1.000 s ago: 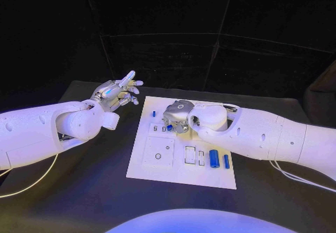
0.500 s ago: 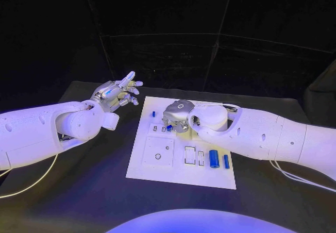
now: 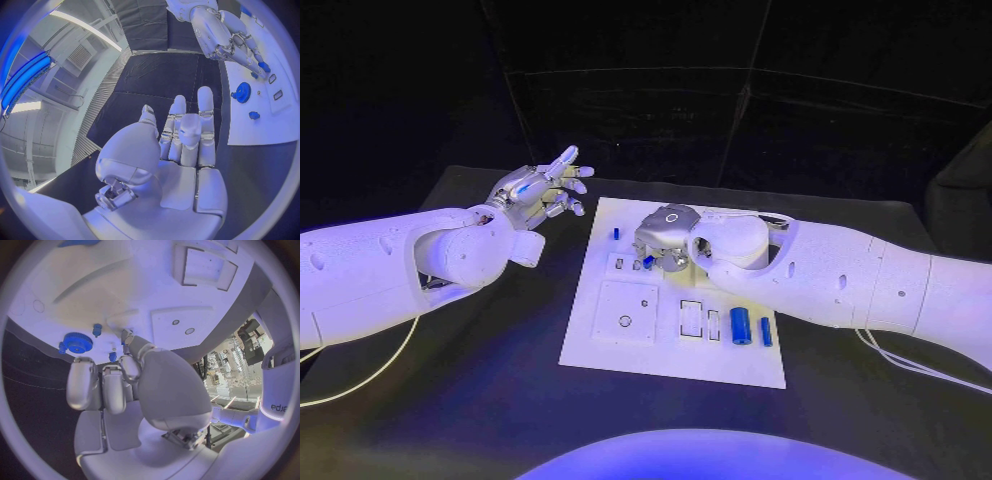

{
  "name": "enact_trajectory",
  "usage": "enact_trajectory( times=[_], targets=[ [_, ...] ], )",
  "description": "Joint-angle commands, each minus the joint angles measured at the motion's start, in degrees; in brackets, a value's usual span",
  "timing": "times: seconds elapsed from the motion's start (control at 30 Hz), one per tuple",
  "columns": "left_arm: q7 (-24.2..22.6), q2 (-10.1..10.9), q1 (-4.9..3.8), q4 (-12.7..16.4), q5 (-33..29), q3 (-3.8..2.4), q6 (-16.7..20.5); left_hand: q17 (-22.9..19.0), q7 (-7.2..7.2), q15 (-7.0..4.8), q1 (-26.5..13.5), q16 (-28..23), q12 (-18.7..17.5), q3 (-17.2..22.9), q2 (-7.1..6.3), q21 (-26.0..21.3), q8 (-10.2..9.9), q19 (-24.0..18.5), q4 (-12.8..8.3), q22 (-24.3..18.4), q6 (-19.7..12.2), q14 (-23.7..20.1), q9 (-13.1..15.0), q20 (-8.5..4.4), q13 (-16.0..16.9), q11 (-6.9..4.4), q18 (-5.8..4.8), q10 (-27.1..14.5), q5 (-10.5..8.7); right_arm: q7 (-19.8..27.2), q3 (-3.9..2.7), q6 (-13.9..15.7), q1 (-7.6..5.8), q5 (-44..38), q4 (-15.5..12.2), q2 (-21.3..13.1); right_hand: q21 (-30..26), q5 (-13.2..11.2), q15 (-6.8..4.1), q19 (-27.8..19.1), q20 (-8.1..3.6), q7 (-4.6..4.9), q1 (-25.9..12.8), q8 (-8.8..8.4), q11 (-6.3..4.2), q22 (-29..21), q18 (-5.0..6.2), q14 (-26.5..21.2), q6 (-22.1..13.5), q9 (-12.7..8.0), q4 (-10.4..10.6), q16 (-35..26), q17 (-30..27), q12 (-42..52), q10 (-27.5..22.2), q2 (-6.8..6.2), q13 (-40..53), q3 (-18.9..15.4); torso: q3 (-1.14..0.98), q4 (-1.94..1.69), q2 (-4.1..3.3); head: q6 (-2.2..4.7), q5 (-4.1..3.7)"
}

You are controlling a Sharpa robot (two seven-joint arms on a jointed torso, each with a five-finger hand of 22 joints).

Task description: Assemble the parts on the task board

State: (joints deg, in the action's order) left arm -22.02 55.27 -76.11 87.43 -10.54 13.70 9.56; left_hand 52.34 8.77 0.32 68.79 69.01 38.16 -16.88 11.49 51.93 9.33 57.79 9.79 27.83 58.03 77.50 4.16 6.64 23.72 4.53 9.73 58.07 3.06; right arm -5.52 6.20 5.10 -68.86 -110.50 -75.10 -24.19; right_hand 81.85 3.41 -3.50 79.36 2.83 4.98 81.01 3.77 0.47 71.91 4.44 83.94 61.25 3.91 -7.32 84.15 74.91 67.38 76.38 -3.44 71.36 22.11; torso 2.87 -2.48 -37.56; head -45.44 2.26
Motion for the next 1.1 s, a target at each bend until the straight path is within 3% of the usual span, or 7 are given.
enact_trajectory(
  times=[0.03,1.1],
  targets=[
    [0.3,-0.1,-0.1,-0.1,0.0,-0.05,-1.0,-0.1,0.25,0.07,0.5,0.0,-0.2,0.1,0.1,-0.3,-0.2,0.3,-0.4,-0.1,-0.3,0.1,0.0,0.02,-0.1,0.12,0.8,-0.4,-0.26,1.0,-0.02,-0.1,-0.11,-0.9,-0.2,0.0,-0.4,-0.4,-0.47,0.1,-0.32,-0.05,0.4,0.33,-0.39,0.0,-0.46,3.9,0.4,0.1,-0.5,-0.1,5.8,0.3,0.1,0.08,0.2,0.1,0.01,-0.04,0.01,-0.01,0.01],
    [1.1,-0.1,-0.1,-0.4,0.0,-0.05,-1.2,-0.1,0.27,0.08,0.5,0.0,-0.3,0.0,0.22,-0.3,-0.2,0.3,-0.3,-0.1,-0.3,0.1,0.0,0.03,-0.2,0.14,0.8,-0.4,-0.26,1.9,-0.01,0.1,-0.1,-1.9,-0.5,-0.2,-0.3,-0.6,-1.33,0.2,-1.08,-0.6,1.3,0.06,-0.91,0.2,-0.51,3.9,0.9,0.0,-2.6,-0.1,5.9,1.5,0.7,0.65,1.1,2.8,-0.01,0.0,-0.01,-0.3,0.04]
  ],
)
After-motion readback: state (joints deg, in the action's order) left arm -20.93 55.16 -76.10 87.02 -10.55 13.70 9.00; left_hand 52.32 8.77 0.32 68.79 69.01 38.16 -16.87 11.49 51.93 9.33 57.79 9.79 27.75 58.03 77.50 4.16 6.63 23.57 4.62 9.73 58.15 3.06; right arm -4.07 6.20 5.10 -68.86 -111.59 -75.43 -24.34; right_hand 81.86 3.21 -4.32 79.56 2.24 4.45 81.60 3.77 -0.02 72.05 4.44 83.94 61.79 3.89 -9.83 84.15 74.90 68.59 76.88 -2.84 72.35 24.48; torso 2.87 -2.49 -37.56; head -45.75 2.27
